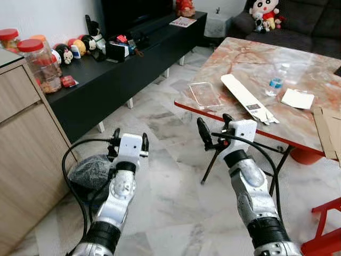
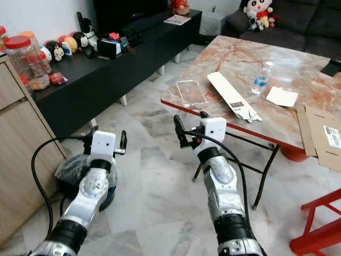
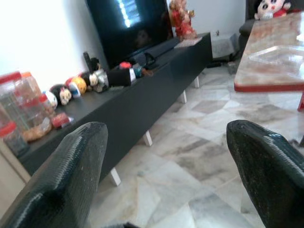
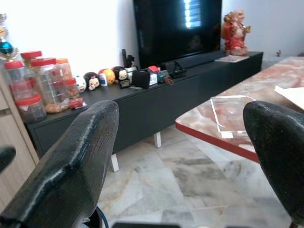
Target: Picking trash to rubbish bin
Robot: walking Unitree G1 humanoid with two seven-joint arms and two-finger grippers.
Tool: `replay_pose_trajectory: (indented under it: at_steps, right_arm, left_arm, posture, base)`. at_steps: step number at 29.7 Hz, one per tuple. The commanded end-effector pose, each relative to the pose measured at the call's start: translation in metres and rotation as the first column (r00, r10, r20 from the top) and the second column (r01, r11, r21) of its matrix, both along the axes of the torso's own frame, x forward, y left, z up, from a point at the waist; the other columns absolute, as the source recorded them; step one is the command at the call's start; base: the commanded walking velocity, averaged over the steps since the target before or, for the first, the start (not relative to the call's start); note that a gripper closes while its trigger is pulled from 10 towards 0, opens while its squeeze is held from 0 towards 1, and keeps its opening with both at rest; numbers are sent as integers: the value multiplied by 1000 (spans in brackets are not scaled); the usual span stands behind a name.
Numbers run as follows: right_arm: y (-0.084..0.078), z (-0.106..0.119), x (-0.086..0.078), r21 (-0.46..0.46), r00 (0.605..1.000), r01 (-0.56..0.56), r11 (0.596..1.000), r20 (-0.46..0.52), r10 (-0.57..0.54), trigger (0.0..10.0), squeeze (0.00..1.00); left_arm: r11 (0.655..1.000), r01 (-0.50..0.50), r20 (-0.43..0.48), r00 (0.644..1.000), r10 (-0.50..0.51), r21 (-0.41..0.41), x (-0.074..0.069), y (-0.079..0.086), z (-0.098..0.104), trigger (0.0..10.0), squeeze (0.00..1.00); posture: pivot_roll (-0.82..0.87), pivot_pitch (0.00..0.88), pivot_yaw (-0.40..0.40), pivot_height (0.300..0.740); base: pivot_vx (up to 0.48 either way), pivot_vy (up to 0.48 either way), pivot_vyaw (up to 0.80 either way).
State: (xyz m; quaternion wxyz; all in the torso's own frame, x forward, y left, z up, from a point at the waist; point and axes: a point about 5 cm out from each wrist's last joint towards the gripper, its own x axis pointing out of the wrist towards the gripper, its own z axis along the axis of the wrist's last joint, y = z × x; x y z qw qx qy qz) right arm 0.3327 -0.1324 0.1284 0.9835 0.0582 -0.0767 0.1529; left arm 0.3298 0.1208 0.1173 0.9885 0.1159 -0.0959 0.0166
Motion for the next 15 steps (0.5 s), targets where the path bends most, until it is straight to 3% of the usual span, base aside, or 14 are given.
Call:
replay_pose_trajectory:
  at_steps: [1, 10, 15]
  right_arm:
    - [-2, 1, 2, -7, 1000, 21, 1000, 7, -21, 10000, 0]
    - [-5, -2, 0, -12, 998, 57, 998, 4, -57, 10000, 0]
    - [6, 2, 8, 12, 997, 72, 997, 9, -72, 10000, 0]
  left_arm:
    - [1000, 9, -15, 1000, -9, -23, 3, -2, -1, 10000, 0]
    - [999, 53, -4, 999, -53, 0, 11, -12, 7, 10000, 0]
    - [999, 52, 18, 999, -52, 2, 18, -4, 18, 10000, 0]
  posture:
    - [-267, 0, 17, 740]
    - [-266, 0, 51, 740]
    - [-207, 0, 72, 740]
  base:
    - [0, 0, -800]
    - [0, 0, -800]
    - [0, -313, -800]
